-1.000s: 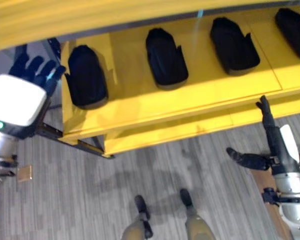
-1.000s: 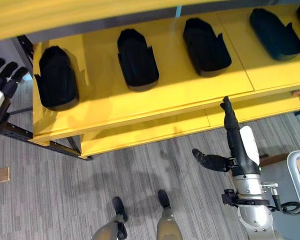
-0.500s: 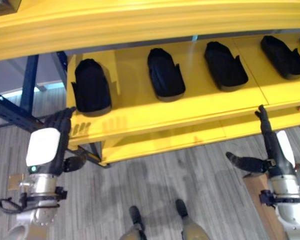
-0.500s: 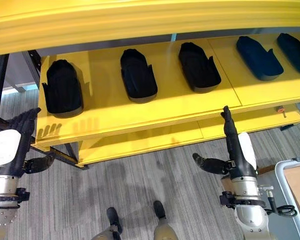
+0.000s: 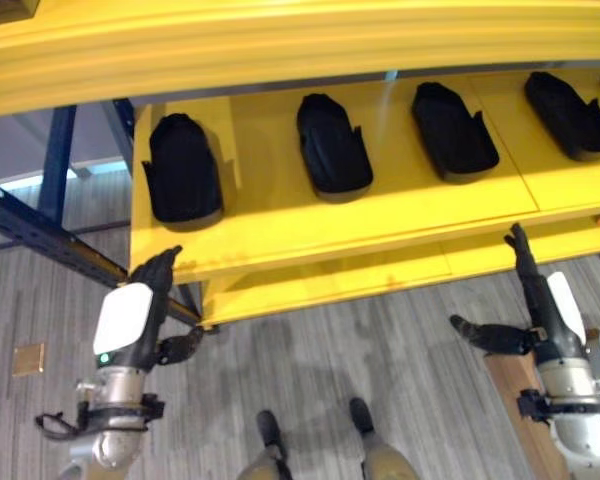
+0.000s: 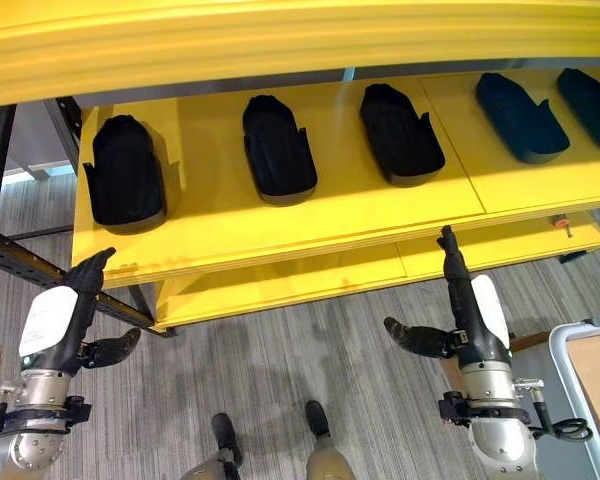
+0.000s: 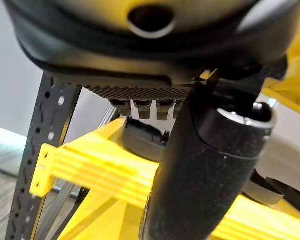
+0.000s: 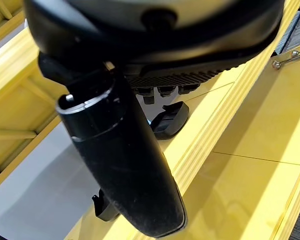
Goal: Move parts from the plastic box to the shelf.
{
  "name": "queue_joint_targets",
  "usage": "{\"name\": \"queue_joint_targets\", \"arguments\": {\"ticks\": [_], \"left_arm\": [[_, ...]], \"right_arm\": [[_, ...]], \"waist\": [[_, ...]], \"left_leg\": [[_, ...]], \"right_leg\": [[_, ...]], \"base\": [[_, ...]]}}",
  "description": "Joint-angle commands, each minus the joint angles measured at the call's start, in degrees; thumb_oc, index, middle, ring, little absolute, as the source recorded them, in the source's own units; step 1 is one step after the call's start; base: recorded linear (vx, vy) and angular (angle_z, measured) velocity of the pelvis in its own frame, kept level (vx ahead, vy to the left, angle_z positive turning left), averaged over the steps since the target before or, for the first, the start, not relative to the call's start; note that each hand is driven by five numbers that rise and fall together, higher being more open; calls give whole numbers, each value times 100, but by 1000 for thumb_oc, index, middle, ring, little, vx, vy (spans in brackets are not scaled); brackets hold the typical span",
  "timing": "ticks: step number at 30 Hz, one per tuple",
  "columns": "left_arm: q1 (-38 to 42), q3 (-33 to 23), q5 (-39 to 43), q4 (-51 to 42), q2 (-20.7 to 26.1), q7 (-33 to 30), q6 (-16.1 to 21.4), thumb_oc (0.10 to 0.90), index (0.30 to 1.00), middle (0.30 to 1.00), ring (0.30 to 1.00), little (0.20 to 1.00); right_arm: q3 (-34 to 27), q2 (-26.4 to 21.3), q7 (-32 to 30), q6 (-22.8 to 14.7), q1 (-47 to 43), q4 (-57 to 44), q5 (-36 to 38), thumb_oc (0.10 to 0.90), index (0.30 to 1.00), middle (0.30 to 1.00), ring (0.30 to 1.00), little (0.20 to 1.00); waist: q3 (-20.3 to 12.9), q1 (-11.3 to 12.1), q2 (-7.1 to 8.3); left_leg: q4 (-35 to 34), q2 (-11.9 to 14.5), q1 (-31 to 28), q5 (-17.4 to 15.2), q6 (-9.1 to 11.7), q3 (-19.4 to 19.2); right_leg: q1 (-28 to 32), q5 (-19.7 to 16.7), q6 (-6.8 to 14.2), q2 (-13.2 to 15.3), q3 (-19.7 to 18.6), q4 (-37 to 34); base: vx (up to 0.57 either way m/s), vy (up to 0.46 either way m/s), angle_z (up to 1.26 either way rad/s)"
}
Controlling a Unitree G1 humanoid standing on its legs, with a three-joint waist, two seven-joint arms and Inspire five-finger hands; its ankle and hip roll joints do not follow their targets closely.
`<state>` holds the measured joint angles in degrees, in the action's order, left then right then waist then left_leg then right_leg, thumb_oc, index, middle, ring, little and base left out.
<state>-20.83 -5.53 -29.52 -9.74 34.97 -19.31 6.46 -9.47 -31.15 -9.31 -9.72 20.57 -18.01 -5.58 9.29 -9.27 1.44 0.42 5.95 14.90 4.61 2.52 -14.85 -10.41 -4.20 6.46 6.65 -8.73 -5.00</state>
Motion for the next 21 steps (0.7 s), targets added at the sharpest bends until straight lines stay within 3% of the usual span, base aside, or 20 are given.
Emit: {"name": "queue_joint_targets", "arguments": {"ticks": [1,21], "left_arm": [[506,-340,67,38,278,-232,92,900,1000,1000,1000,1000],[1245,49,-267,336,144,-626,-120,900,1000,1000,1000,1000]], "right_arm": [[-294,-86,-315,-386,-280,-251,11,900,1000,1000,1000,1000],[-122,-128,-531,-408,-450,-178,-59,900,1000,1000,1000,1000]], "waist": [[-102,-109,110],[33,-199,131]], "left_leg": [[1034,364,207,-659,149,98],[1036,406,288,-621,171,21]], "right_leg": [[636,852,-61,27,297,3],[487,794,-74,2,235,20]], "base": [[0,0,0],[0,0,0]]}}
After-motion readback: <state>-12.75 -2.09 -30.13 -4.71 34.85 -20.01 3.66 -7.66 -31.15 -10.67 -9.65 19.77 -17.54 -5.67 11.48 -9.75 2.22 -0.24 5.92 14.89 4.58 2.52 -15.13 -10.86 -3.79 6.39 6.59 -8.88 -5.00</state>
